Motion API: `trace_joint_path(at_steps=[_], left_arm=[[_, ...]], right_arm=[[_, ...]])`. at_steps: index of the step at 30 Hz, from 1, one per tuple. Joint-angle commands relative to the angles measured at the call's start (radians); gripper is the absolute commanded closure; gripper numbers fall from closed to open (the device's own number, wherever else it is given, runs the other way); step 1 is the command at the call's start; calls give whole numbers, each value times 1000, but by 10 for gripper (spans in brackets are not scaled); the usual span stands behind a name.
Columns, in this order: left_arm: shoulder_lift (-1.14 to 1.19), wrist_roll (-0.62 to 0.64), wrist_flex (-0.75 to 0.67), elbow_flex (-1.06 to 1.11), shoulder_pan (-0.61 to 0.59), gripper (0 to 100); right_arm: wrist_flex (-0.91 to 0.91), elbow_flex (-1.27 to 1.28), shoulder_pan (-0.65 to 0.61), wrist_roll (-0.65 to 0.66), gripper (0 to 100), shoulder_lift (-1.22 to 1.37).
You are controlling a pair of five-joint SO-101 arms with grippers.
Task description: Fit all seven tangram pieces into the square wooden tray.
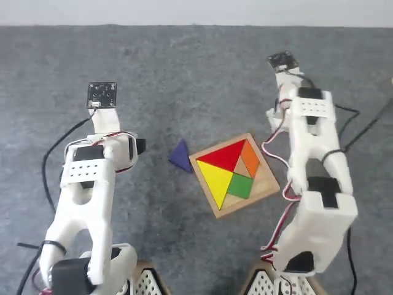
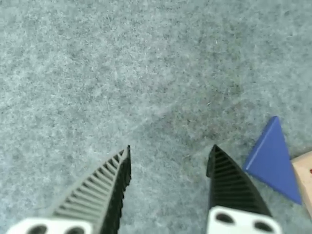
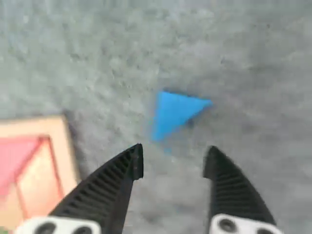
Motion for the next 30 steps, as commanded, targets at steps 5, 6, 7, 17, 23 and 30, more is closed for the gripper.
trace_joint_path(at_steps=[5,6,7,17,23,30], left_arm=[[-6,-9,-20,-8,6,759],[-6,-9,-20,-8,6,759],[-6,-9,-20,-8,6,759],[-6,-9,-20,-8,8,759],[-6,-9,-20,-8,8,759],[-6,-9,-20,-8,6,759]], right_arm=[[-134,-126,-25,-450,757,117],[-134,-144,-19,-488,757,133],[-140,-163,-13,-528,757,151],[-5,-450,2,-623,757,415],[173,-643,2,-623,830,529],[260,-723,2,-611,847,561]])
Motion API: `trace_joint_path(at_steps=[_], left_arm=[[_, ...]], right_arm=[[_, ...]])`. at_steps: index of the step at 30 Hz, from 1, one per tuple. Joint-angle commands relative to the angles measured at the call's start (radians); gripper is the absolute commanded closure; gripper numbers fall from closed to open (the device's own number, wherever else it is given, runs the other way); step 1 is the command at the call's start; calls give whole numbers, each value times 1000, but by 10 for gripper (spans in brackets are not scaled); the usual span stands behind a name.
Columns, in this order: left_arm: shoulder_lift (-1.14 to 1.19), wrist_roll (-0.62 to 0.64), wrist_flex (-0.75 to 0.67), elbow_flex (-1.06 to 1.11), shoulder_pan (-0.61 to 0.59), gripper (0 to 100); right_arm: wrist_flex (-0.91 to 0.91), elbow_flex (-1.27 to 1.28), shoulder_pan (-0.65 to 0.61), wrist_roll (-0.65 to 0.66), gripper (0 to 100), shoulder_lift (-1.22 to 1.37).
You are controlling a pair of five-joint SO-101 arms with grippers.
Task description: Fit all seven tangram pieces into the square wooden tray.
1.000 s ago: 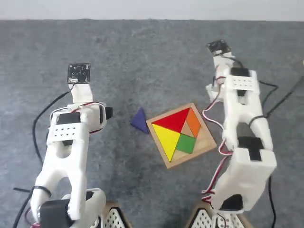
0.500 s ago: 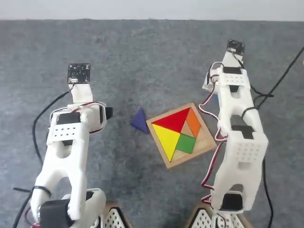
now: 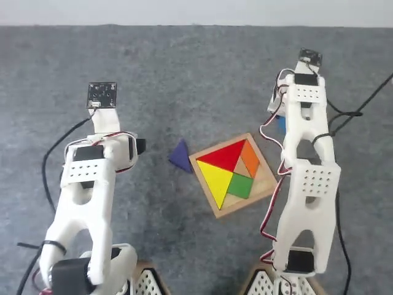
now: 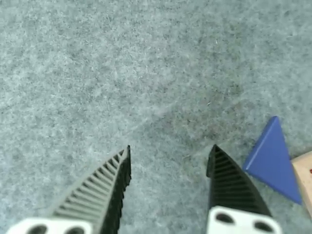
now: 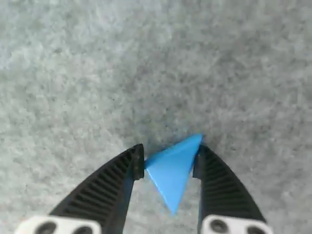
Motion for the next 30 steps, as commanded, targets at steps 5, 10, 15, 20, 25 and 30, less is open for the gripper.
trace_joint_path(at_steps=[5,10,15,20,25,30], left_arm=[[-6,-9,-20,-8,6,759],[-6,-9,-20,-8,6,759],[-6,-9,-21,-8,6,759],[-6,-9,-21,-8,5,759],[-6,-9,-35,-7,2,759],[-5,-9,-44,-5,-2,759]], right_arm=[[104,-60,-4,71,849,-7],[199,-89,-7,126,881,-85],[305,-89,-13,187,875,-209],[412,-86,-21,207,876,-335],[524,12,-107,213,880,-483],[415,402,-222,158,880,-760]])
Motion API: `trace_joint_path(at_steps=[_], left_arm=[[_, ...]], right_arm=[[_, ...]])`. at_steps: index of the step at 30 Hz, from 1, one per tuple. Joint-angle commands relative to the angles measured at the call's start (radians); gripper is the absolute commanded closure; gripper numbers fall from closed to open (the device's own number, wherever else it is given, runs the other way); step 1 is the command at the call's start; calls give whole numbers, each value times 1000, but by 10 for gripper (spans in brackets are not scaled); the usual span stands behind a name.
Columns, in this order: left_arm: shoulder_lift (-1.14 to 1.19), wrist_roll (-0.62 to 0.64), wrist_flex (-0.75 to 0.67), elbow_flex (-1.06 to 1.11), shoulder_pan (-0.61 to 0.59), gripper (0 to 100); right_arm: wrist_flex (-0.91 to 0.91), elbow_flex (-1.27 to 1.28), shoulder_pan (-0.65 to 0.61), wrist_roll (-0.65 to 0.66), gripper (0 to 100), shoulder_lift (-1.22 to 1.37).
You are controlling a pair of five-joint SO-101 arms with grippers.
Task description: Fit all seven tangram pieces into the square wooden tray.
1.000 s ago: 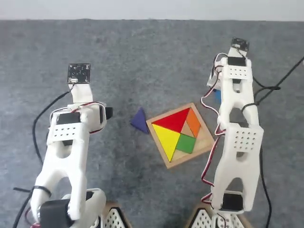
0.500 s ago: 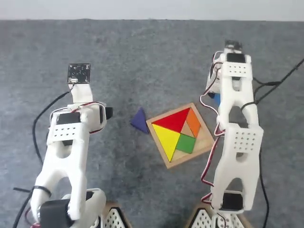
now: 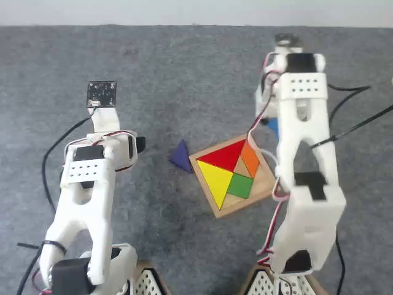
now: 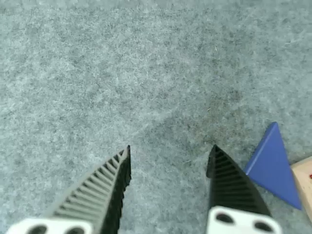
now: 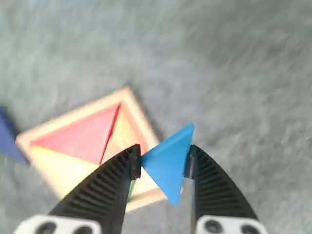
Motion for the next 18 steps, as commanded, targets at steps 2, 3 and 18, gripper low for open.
trace_joint_path(at_steps=[2,3,18], left_arm=[[-5,-9,-21,-5,-2,759],[-5,-9,-21,-5,-2,759],[-5,-9,-26,2,0,759]], right_arm=[[-182,486,-124,-91,878,-409],[-260,588,-131,-100,879,-478],[-444,1137,-323,-460,992,-670]])
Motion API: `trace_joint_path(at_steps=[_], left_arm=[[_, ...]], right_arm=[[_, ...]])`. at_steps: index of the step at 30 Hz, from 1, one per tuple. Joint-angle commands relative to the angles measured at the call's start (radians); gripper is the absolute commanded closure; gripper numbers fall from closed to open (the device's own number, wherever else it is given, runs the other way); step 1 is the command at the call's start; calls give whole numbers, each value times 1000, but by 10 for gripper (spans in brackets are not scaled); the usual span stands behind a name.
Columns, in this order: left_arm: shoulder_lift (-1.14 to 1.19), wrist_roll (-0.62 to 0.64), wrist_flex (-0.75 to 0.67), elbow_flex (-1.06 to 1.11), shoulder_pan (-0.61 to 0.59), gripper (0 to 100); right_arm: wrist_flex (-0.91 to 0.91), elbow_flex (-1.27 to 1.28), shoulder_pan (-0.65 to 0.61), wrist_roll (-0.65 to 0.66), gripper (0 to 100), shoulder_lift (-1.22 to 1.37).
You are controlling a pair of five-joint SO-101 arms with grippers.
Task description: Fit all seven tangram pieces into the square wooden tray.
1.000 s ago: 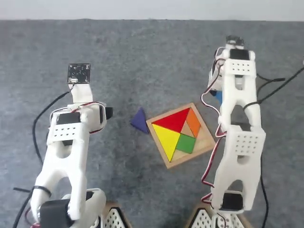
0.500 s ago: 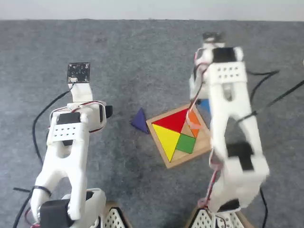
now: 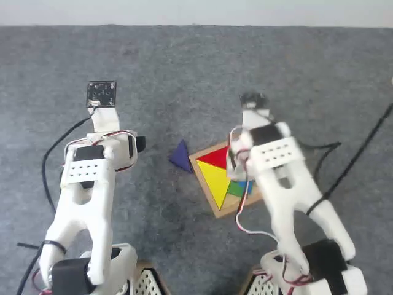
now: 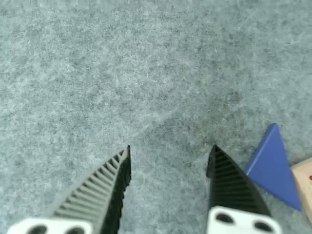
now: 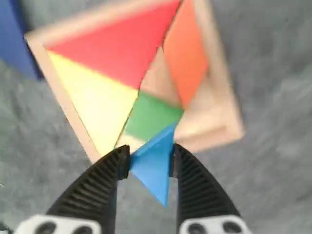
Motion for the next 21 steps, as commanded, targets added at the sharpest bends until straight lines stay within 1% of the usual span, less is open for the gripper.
trace_joint_path(at_steps=[1,5,9,16,21], left_arm=[[-5,-9,-21,4,0,759],[-5,-9,-21,4,0,760],[-5,-9,-21,4,3,760],[-5,-11,-23,4,6,760],[-5,-11,-23,4,6,760]], right_arm=[[-90,63,-61,-278,992,-5],[-228,132,-61,-365,992,-2],[-329,178,-54,-491,992,-7],[-415,247,-56,-500,992,-8],[-380,255,-58,-494,992,-56]])
